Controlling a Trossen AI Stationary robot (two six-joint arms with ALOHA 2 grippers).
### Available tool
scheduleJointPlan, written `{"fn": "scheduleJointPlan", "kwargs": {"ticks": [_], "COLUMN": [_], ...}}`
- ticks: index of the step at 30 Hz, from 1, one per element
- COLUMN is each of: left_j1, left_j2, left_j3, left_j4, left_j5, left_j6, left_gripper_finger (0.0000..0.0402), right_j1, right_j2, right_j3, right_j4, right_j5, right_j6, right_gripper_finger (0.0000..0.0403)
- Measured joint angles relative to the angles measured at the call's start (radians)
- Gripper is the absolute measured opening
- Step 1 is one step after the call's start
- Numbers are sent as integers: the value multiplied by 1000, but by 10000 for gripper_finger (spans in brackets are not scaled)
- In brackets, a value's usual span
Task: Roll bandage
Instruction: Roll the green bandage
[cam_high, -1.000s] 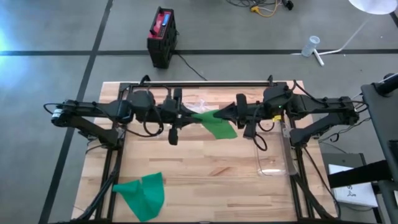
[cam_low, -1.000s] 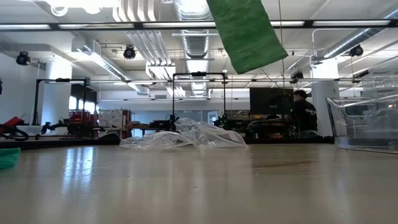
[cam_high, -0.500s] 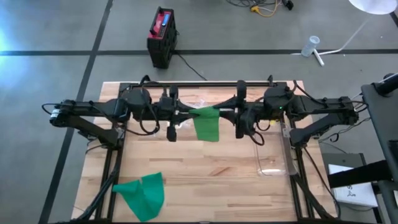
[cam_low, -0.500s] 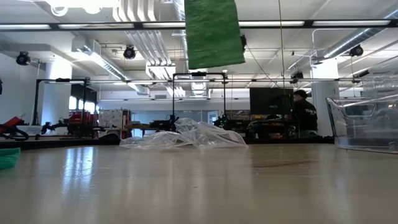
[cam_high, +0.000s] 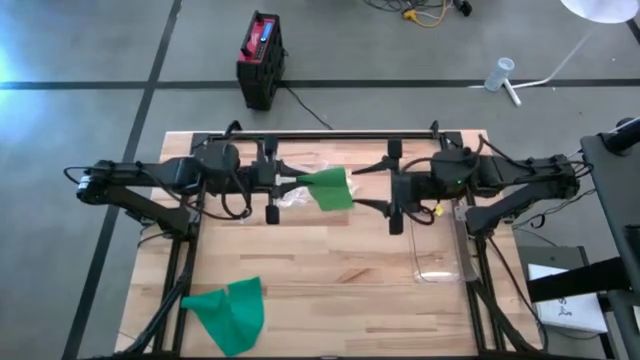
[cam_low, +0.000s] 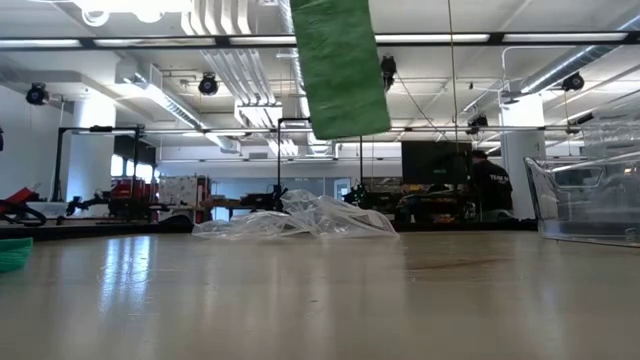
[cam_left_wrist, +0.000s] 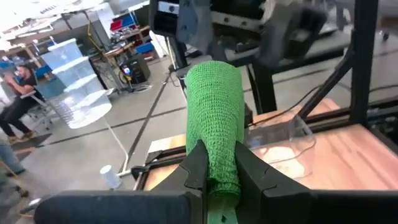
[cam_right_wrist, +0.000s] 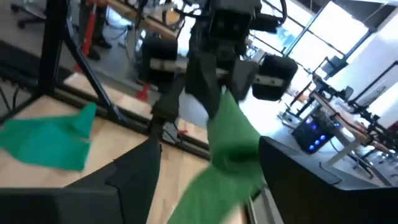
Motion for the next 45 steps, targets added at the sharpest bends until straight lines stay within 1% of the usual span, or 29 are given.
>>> {"fn": "scheduleJointPlan", "kwargs": {"ticks": [3,6,8,9,12,18,22,30,35,38,42,45], "left_j1": [-6,-9,-11,-12,-17,-23,-23,-23,-23,-23,-23,-23], "left_j2": [11,21,28,30,30,30,31,31,30,31,30,28], "left_j3": [0,0,0,0,0,0,0,0,0,0,0,0], "left_j4": [-7,-20,-23,-25,-23,-22,-22,-17,-17,-23,-28,-36], "left_j5": [1,3,3,2,1,1,1,1,1,1,0,-29], "left_j6": [44,91,118,130,171,252,258,239,237,237,236,237], "left_gripper_finger": [29,26,28,30,33,27,34,29,40,39,35,36], "right_j1": [7,9,9,9,5,2,0,-3,-9,-12,-12,-12], "right_j2": [15,17,15,15,19,24,24,35,62,84,82,76], "right_j3": [-49,-117,-154,-168,-194,-205,-211,-213,-208,-209,-209,-211], "right_j4": [97,247,326,338,334,336,336,343,354,374,384,379], "right_j5": [4,18,53,77,117,108,108,108,108,108,108,108], "right_j6": [3,-4,-2,4,25,169,206,206,205,192,185,186], "right_gripper_finger": [268,270,270,270,270,254,236,203,186,169,145,131]}}
